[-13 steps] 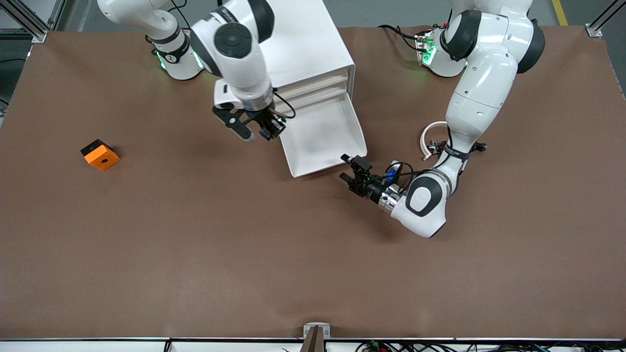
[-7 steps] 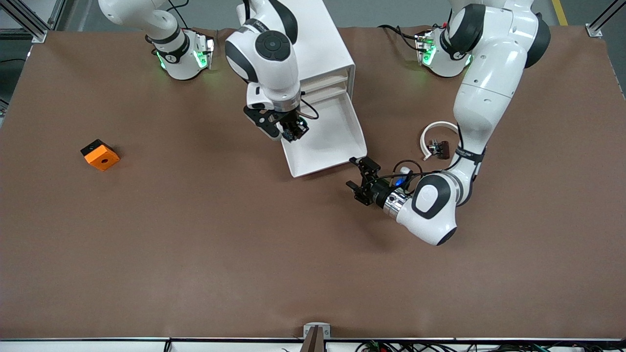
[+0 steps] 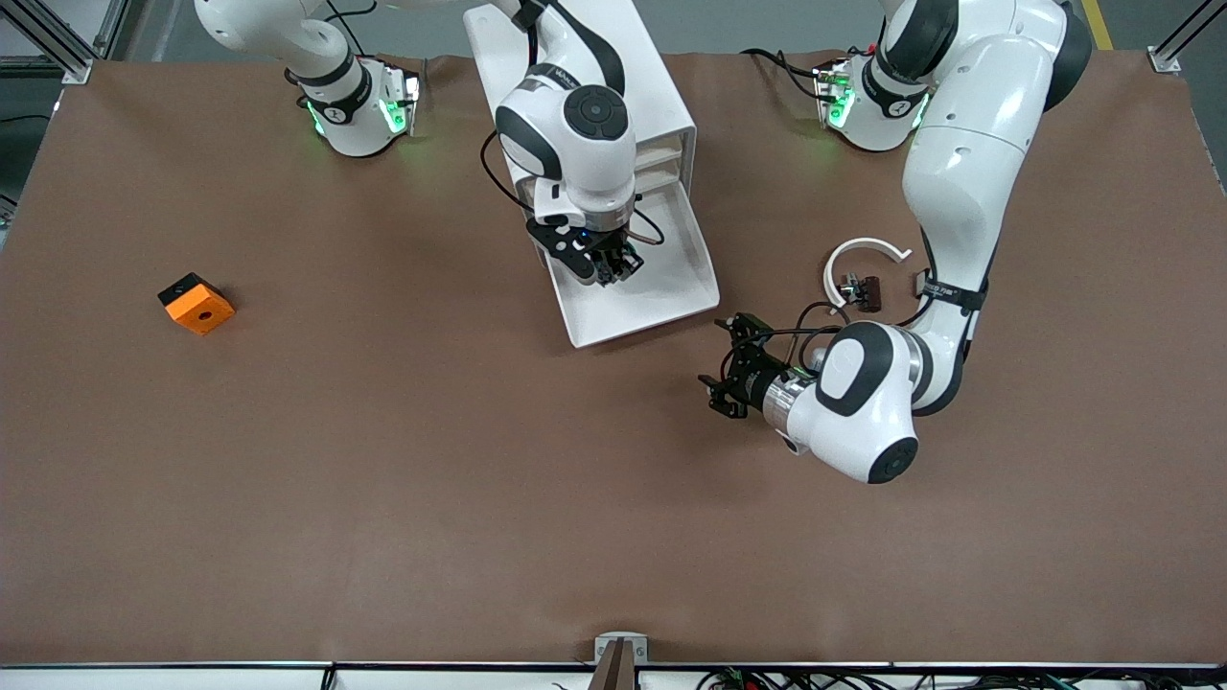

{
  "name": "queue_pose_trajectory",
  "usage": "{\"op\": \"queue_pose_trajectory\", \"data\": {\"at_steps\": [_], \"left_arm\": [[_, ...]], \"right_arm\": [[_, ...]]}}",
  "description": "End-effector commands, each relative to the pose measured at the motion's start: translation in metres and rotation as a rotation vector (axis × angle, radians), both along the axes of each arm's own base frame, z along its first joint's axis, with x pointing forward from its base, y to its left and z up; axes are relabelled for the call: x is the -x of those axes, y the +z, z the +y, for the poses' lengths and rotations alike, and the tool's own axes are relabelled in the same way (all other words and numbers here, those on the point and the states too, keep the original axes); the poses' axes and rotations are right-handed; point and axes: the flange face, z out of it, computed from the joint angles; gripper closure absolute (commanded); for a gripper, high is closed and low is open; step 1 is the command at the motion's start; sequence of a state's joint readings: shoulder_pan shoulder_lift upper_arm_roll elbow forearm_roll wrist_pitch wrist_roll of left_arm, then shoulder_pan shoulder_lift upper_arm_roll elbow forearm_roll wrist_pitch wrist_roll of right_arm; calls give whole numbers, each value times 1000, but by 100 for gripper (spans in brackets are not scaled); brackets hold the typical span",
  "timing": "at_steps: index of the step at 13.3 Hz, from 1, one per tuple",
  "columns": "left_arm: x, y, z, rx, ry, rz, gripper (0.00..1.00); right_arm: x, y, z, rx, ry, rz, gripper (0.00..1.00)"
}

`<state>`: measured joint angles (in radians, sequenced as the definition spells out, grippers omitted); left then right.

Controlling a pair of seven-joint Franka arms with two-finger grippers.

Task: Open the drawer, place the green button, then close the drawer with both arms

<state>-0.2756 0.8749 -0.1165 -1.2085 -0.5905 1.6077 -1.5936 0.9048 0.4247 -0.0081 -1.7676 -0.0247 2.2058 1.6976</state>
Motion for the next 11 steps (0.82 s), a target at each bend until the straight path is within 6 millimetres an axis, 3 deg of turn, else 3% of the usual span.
{"op": "queue_pose_trajectory", "data": {"at_steps": [1, 5, 7, 9, 11], "left_arm": [[-4, 14, -8, 27, -143, -181, 0], [-5, 17, -12, 28, -435, -379, 0], [-11, 16, -17, 24, -491, -483, 0], [-18, 28, -20, -20, -548, -578, 0], [-13, 31, -31, -59, -624, -610, 0]], "right_arm": [[5, -6, 10, 22, -16, -14, 100], [7, -23, 13, 40, -12, 0, 100], [6, -25, 16, 40, -11, 1, 100], [2, -26, 19, 32, -16, 1, 100], [0, -30, 26, 31, -36, -4, 100]]}}
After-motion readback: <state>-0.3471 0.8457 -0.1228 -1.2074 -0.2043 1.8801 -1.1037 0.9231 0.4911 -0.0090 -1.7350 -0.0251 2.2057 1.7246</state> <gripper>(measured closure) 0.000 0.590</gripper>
